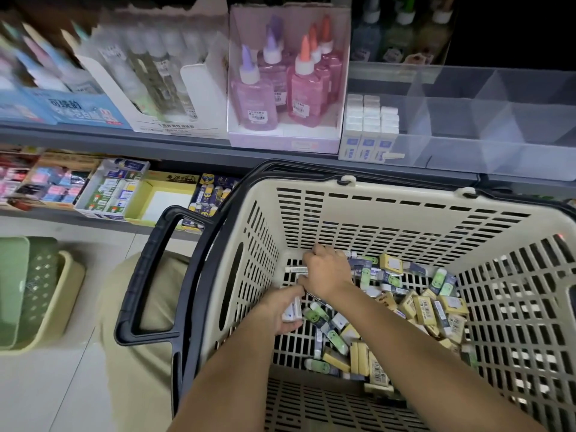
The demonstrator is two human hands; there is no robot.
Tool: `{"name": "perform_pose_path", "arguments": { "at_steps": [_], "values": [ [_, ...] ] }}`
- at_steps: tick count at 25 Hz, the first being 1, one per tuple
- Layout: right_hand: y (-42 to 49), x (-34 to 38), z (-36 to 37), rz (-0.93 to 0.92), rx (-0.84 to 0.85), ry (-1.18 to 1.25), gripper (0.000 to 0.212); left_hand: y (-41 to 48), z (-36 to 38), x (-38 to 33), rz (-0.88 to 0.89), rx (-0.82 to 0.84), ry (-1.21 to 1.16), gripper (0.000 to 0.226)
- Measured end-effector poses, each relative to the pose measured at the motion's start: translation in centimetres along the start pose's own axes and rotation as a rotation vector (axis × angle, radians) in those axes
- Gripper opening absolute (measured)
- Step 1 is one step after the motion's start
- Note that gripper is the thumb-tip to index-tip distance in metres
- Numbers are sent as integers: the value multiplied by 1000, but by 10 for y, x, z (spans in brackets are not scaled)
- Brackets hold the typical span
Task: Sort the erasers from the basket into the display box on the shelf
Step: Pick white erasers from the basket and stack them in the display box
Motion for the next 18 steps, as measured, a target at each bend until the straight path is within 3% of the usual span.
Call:
{"name": "perform_pose_path", "arguments": {
  "at_steps": [8,11,15,18],
  "values": [
    [-30,-16,23,-99,291,-123,41,-5,18,-18,114,227,-181,11],
    [-47,-17,29,-105,341,-72,41,-8,21,-26,164,222,-166,27],
    [-74,-22,18,-167,335,58,31,-12,27,-32,227,156,51,60],
    [-91,-23,-3,-180,257,258,30,-17,43,-30,226,191,185,61]
  ]
}}
Point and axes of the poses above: each hand's wrist, its own y-axis towards the middle knuckle, its own z-axis out of the palm, x = y × z, the point moved 10 cm from there along y, towards the middle knuckle, and after that the axes turned 14 degrees about -z, right-handed, at the moved point
